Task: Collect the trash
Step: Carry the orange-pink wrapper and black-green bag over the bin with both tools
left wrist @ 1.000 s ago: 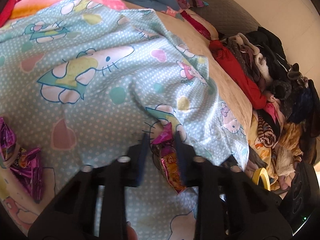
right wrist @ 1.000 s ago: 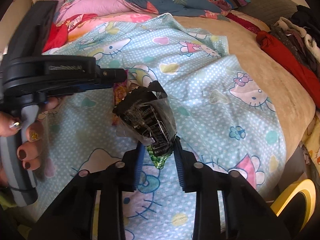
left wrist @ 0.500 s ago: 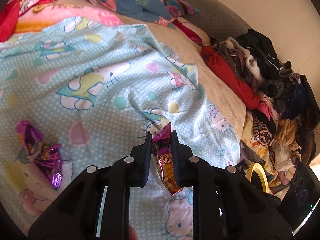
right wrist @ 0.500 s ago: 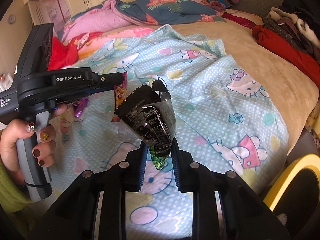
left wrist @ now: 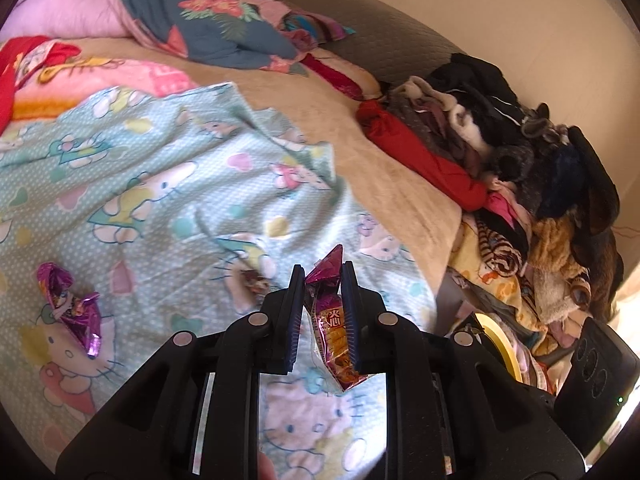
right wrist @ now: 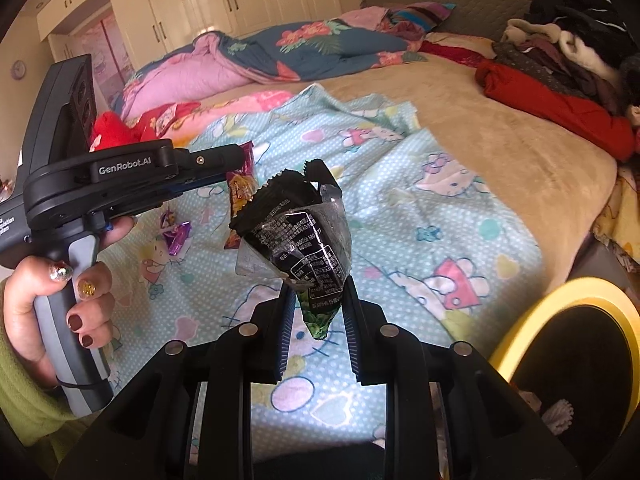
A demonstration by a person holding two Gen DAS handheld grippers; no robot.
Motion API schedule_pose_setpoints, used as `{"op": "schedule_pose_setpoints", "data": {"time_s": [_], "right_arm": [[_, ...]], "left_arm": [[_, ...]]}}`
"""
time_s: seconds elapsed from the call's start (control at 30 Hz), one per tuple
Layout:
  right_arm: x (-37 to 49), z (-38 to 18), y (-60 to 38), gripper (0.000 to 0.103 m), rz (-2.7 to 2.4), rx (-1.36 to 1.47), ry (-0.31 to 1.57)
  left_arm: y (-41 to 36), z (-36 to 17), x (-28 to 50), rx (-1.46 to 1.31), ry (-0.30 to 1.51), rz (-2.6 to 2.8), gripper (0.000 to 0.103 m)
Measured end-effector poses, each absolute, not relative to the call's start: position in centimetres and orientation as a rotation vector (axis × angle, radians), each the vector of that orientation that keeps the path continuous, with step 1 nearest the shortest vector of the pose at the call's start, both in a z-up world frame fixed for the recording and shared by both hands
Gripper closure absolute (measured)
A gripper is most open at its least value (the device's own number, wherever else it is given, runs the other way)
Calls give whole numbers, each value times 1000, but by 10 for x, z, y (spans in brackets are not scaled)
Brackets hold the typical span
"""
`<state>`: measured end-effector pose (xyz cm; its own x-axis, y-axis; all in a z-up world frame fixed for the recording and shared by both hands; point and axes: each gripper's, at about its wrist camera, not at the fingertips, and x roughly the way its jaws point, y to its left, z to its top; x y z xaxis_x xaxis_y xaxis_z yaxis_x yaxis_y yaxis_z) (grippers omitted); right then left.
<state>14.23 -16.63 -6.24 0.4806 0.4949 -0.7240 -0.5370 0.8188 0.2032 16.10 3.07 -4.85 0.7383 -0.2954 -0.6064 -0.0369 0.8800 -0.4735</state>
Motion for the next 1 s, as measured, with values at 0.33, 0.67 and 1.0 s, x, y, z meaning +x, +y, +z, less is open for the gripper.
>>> {"op": "schedule_pose_setpoints", "data": {"time_s": [0.33,0.67,1.0], "right_arm": [[129,-55,-205,80,570,-24,841],[116,-51,-244,80,506,20,825],[105,-52,-280,80,448,60,817]], "left_arm": [[-11,-36,153,-428,730,-221,90],[-46,-25,149,-366,730,-281,90],[-74,-17,144,-313,728,-331,90]]}}
